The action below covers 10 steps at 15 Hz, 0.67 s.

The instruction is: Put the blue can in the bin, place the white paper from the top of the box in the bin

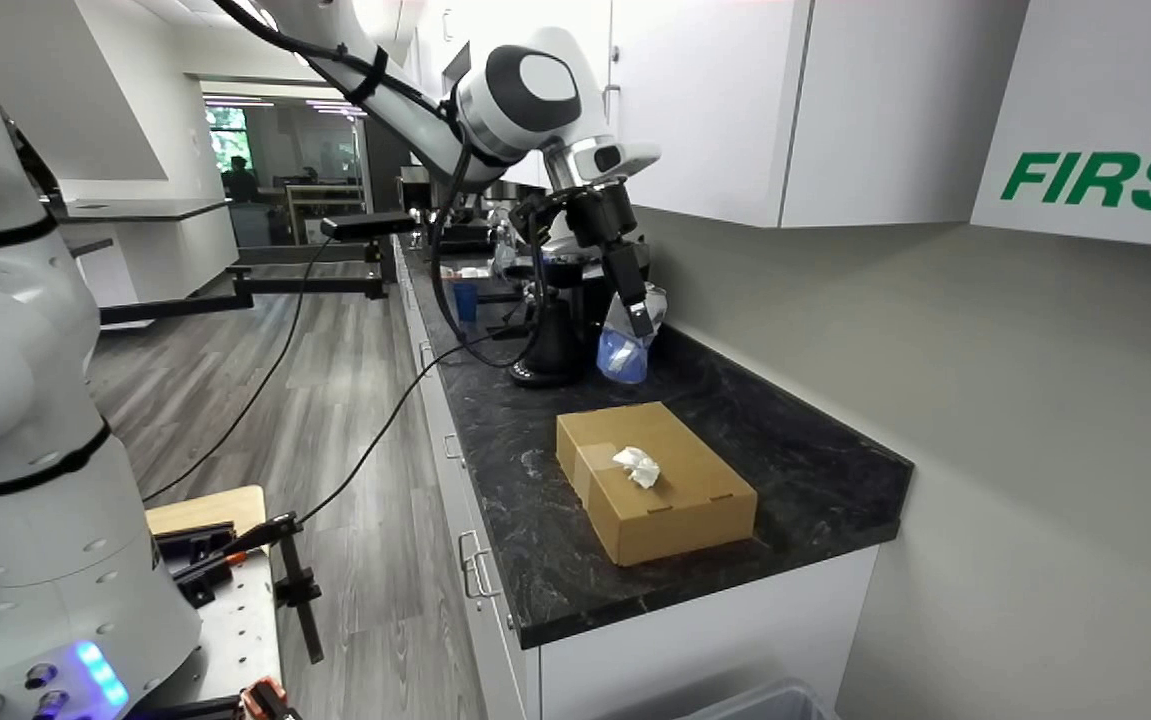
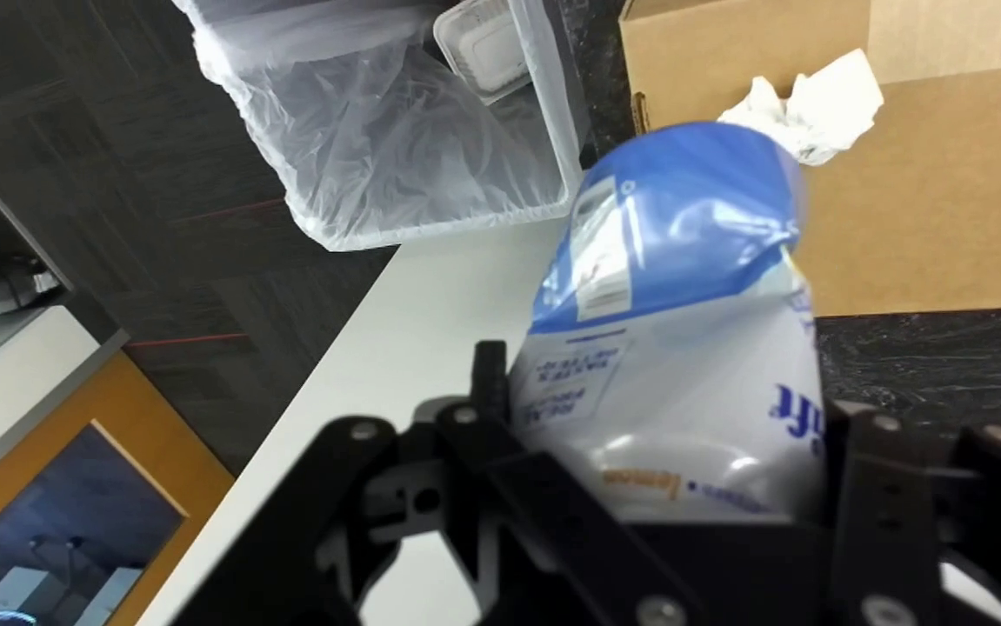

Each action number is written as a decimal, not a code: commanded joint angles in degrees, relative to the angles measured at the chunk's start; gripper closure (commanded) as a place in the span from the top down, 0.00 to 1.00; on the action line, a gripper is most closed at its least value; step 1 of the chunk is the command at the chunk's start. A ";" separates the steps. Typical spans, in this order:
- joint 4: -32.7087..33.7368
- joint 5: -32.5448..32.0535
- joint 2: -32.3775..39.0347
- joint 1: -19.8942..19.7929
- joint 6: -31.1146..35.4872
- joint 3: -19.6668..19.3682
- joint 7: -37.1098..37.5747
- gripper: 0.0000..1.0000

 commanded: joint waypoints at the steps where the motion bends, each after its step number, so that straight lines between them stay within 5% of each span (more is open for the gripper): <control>1: -1.84 0.33 -4.03 -1.57 -2.03 0.31 -1.28 0.39; 10: -0.03 -2.50 -4.05 -7.03 -3.27 -2.38 3.82 0.39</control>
